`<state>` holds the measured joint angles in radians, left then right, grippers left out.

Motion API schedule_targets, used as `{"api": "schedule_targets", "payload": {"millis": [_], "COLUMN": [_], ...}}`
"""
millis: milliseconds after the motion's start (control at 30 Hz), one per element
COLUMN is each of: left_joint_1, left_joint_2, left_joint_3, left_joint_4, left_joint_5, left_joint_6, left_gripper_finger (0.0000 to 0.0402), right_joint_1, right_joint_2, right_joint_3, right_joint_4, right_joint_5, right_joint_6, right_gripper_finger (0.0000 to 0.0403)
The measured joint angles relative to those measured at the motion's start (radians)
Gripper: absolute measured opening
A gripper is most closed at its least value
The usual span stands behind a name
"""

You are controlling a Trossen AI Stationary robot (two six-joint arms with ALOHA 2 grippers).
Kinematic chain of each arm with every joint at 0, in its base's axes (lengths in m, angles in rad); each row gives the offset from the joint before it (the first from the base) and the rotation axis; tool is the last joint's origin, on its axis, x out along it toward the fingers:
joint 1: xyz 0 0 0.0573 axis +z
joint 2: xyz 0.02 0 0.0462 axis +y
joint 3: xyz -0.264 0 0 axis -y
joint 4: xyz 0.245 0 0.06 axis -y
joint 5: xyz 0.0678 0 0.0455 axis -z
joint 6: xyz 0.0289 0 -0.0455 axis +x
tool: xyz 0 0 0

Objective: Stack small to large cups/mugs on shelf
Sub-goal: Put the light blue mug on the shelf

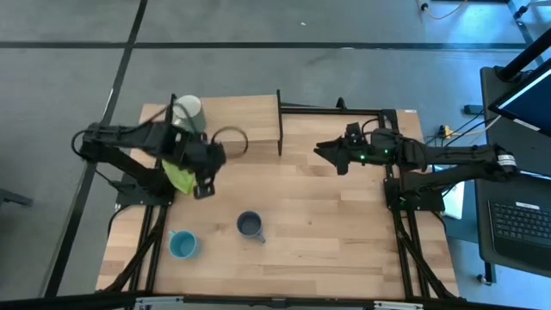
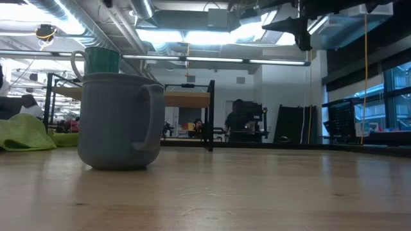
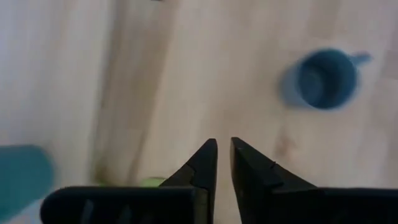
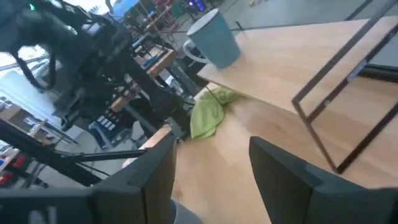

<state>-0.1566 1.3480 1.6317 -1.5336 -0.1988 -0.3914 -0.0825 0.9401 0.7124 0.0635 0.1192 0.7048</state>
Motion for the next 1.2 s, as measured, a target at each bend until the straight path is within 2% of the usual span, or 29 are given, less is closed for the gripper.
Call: {"api": "schedule_targets", "payload": {"millis": [100,200,400,533,700,967,1200], "left_joint_1": [-0.089,-0.171,-0.305,-0.393,-0.509,-0.659,-0.728], "left_joint_2": [-0.027,-0.059,-0.092,-0.092,-0.092,-0.092,-0.092], "left_joint_3": [-0.087,-0.189,-0.393,-0.475,-0.497,-0.498,-0.55], "left_joint_4": [0.045,0.157,0.326,0.391,0.416,0.317,0.289], "left_joint_5": [0.009,0.031,0.08,0.117,0.125,0.159,0.131], "left_joint_6": [-0.061,-0.128,-0.243,-0.337,-0.416,-0.491,-0.493], "left_gripper_finger": [0.0039,0.004,0.0039,0.0041,0.0039,0.0051,0.0088], "right_joint_1": [0.025,0.056,0.11,0.138,0.162,0.195,0.213], "right_joint_2": [0.006,0.031,0.139,0.222,0.323,0.44,0.478], "right_joint_3": [0.0,0.0,0.004,0.085,0.217,0.349,0.372], "right_joint_4": [0.002,0.001,0.076,0.089,0.003,-0.066,-0.067], "right_joint_5": [0.0,0.0,-0.008,-0.016,-0.044,-0.042,0.095], "right_joint_6": [0.026,0.058,0.105,0.089,0.019,-0.054,-0.006], "right_gripper_finger": [0.0204,0.0204,0.0204,0.0204,0.0204,0.0204,0.0205]}}
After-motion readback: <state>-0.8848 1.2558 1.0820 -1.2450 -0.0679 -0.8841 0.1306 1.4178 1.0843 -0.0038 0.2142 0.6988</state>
